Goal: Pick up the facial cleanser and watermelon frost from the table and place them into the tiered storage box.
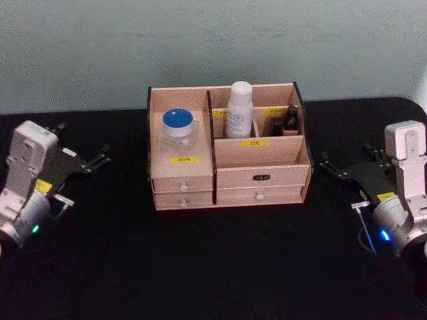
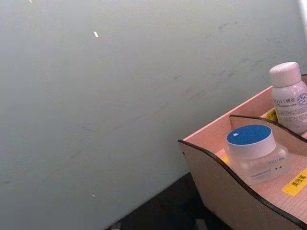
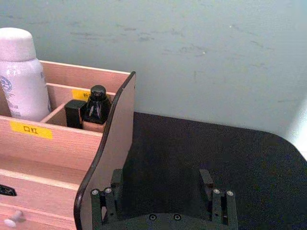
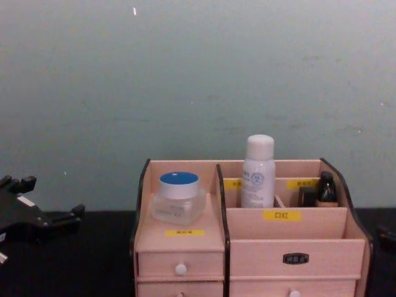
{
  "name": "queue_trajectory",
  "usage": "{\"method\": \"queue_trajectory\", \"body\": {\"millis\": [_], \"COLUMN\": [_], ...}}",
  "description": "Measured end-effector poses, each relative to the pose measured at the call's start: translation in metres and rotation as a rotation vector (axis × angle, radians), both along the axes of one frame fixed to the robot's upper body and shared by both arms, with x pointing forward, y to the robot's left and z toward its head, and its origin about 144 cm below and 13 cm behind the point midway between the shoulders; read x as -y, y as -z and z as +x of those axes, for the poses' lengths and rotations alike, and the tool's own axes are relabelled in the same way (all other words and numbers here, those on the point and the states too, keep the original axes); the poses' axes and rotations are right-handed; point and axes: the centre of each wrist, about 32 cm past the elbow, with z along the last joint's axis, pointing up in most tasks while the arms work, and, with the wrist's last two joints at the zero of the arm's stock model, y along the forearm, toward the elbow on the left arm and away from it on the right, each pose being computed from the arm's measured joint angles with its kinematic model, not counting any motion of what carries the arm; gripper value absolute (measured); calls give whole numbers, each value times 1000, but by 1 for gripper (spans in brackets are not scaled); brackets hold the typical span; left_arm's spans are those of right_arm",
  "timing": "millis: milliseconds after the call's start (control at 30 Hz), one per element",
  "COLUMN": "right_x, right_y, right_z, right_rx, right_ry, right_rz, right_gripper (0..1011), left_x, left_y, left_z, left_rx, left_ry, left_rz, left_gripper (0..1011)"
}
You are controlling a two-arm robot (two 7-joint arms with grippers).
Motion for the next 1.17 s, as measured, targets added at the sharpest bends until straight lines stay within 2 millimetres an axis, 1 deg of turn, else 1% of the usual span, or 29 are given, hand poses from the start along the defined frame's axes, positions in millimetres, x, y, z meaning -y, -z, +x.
{"method": "queue_trajectory", "body": {"millis": [1167], "right_x": [0], "right_y": [0], "right_z": [0], "right_rx": [0], "right_ry": [0], "right_rz": [0], "right_gripper": [1000], "left_x": [0], "left_y": [0], "left_z": [0], "left_rx": [0], "left_ry": [0], "left_rz": [0], "left_gripper": [1001]}}
